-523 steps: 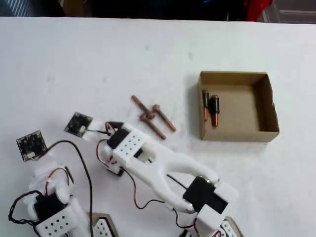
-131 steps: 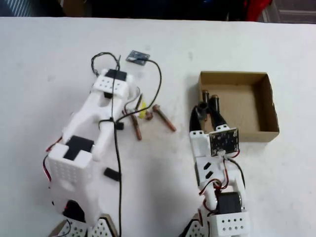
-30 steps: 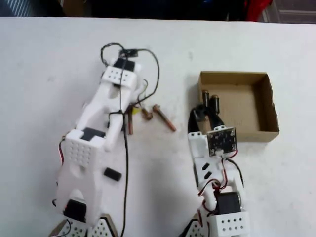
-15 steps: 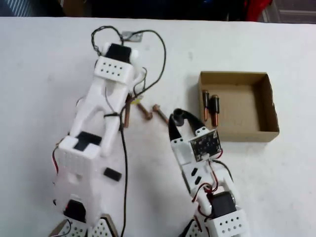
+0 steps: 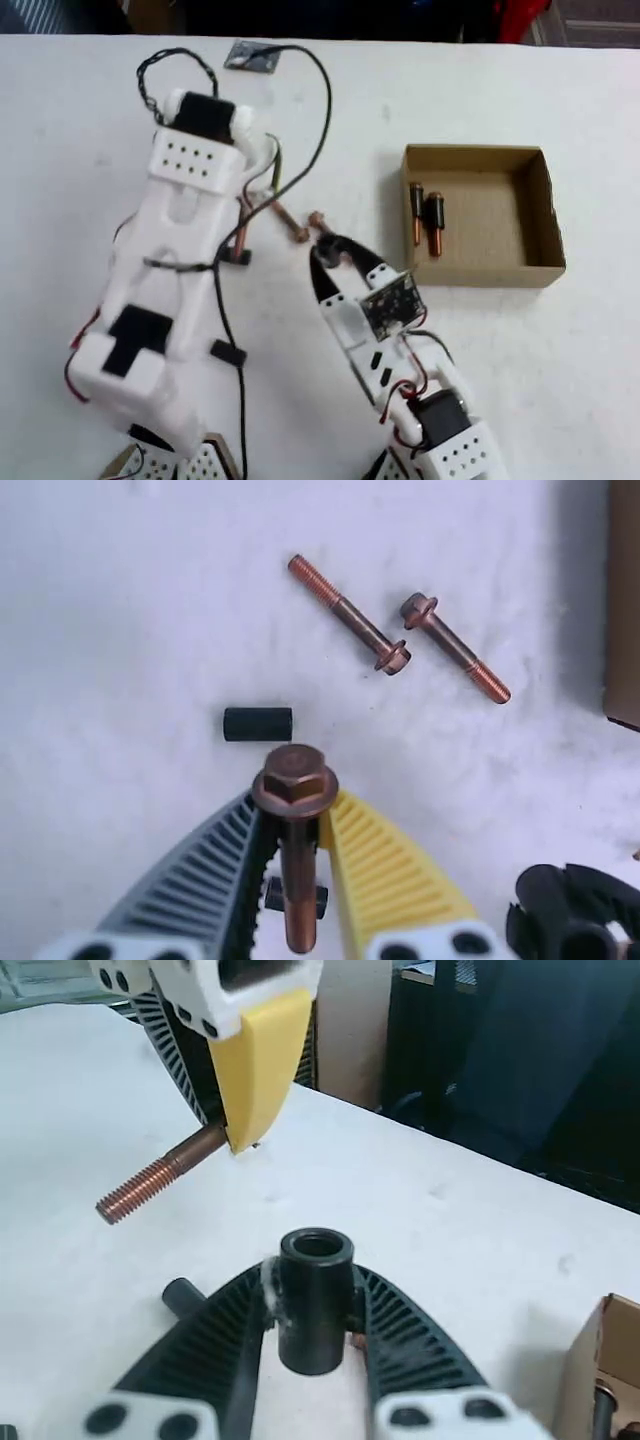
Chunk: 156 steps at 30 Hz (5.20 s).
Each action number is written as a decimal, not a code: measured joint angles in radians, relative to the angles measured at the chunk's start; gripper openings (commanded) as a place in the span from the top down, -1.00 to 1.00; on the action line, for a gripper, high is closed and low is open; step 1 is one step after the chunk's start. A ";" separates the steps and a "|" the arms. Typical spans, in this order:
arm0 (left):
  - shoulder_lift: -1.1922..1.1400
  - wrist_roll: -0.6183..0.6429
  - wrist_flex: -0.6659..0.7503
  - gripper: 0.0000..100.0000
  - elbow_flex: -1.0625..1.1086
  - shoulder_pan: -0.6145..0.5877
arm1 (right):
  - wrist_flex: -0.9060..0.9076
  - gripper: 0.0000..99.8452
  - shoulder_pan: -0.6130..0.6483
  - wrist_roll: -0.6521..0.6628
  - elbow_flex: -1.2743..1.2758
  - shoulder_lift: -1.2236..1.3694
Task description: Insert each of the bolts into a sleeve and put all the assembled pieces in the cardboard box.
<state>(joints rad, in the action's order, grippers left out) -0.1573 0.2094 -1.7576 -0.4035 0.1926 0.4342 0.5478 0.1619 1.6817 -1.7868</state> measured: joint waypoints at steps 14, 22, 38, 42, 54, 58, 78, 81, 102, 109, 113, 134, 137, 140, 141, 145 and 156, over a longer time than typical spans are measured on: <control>0.463 -0.213 0.377 0.96 0.594 -0.029 | -0.163 0.97 0.048 -0.002 0.000 0.000; 0.735 -0.258 0.770 0.96 0.979 -0.034 | -0.114 0.97 0.048 -0.002 0.000 0.000; 1.128 -0.196 1.208 0.96 1.293 -0.028 | -0.025 0.97 0.049 -0.198 0.000 0.000; 1.148 -0.163 1.243 0.96 1.303 0.038 | -0.025 0.97 0.049 -0.198 0.000 0.000; 1.151 -0.155 1.329 0.96 1.303 0.203 | -0.025 0.97 0.049 -0.135 0.000 0.000; 1.189 -0.084 1.329 0.96 1.310 0.204 | -0.025 0.97 0.049 -0.135 0.000 0.000; 1.433 0.037 1.329 0.96 1.513 0.288 | -0.025 0.97 0.049 -0.071 0.000 0.000; 1.433 0.037 1.329 0.96 1.514 0.288 | -0.025 0.97 0.055 -0.069 0.000 0.000; 1.433 0.048 1.298 0.96 1.536 0.296 | -0.025 0.97 0.054 -0.063 0.000 0.000; 1.435 0.048 1.298 0.96 1.587 0.299 | -0.025 0.97 0.057 -0.063 0.000 0.002; 1.435 0.049 1.298 0.96 1.631 0.301 | -0.025 0.97 0.058 -0.063 0.000 0.002; 1.468 0.049 1.300 0.95 1.734 0.305 | -0.025 0.97 0.060 -0.063 0.000 0.003; 1.468 0.049 1.300 0.81 1.734 0.305 | -0.025 0.97 0.060 -0.063 0.000 0.003; 1.459 0.048 1.300 0.61 1.734 0.304 | -0.025 0.97 0.060 -0.063 0.000 0.003; 1.455 0.048 1.300 0.57 1.735 0.301 | -0.025 0.97 0.058 -0.063 0.000 0.003; 1.455 0.044 1.289 0.49 1.757 0.293 | -0.025 0.97 0.052 -0.063 0.000 0.002; 1.455 0.044 1.309 0.49 1.757 0.269 | -0.023 0.97 0.049 -0.061 0.000 0.003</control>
<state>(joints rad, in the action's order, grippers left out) 1.2973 0.2539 -0.4488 1.3533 0.4611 0.4112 0.5969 0.1005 1.6817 -1.7837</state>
